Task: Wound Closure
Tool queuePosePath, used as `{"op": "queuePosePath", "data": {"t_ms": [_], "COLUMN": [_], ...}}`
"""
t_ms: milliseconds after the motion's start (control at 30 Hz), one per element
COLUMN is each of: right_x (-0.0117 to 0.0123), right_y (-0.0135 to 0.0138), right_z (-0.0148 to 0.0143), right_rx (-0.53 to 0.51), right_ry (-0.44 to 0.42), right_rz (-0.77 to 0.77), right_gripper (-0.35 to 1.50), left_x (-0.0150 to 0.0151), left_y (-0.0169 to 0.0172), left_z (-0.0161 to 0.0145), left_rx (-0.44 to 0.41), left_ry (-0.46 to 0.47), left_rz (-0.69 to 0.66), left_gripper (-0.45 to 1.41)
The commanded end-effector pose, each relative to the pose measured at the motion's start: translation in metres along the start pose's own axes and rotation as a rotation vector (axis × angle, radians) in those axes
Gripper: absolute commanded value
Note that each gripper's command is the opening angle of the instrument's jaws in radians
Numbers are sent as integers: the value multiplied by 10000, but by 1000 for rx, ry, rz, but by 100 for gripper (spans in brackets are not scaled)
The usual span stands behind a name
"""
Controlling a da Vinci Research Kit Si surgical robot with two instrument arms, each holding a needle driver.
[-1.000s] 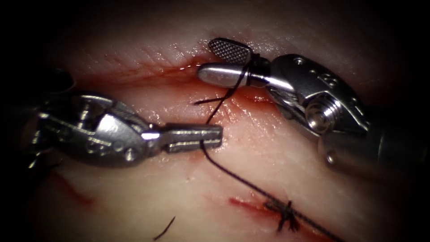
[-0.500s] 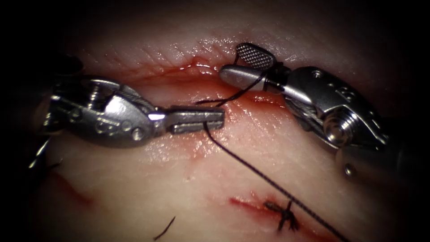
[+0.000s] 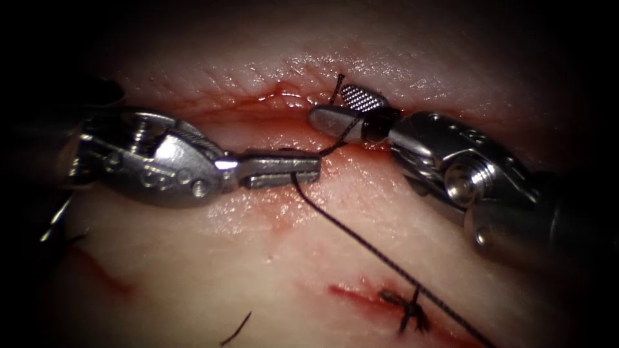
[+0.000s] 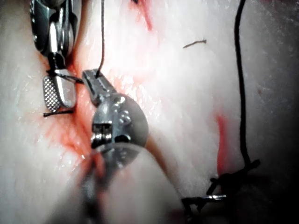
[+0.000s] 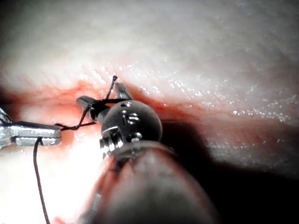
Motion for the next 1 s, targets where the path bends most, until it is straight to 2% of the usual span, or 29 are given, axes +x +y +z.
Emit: {"op": "queuePosePath", "data": {"t_ms": [33, 100, 167, 367, 433, 467, 500, 533, 600, 700, 867, 1000], "right_x": [1, 2, 1, -3, -3, -3, -6, -8, -13, -13, 1, 15], "right_y": [-4, -4, -3, -2, -1, 0, 0, 0, 0, -3, -19, -44], "right_z": [13, 19, 24, 40, 45, 47, 49, 49, 46, 42, 31, 18], "right_rx": [4, -1, -1, -15, -22, -26, -32, -41, -70, -84, -72, -57], "right_ry": [2, -8, -24, -31, -39, -40, -55, -69, -99, -94, -47, -1], "right_rz": [16, 39, 53, 52, 50, 49, 44, 40, 37, 57, 97, 36], "right_gripper": [69, 84, 89, 74, 61, 51, -23, -35, -35, -35, -35, -35], "left_x": [-3, -2, -2, 0, 0, 1, 2, 2, 4, 6, 4, 0], "left_y": [0, 0, 0, 3, 3, 4, 5, 5, 7, 9, 6, -4], "left_z": [8, 9, 9, 9, 9, 9, 9, 9, 7, 3, -9, -21], "left_rx": [2, 2, 4, 4, 4, 4, 5, 5, 4, 2, -3, 7], "left_ry": [0, -1, -4, -4, -5, -6, -7, -7, -8, -6, 0, 0], "left_rz": [3, 3, 3, 3, 3, 3, 3, 3, 3, 4, -11, -36], "left_gripper": [-45, -45, -45, -45, -45, -45, -45, -45, -45, -45, -45, -45]}}
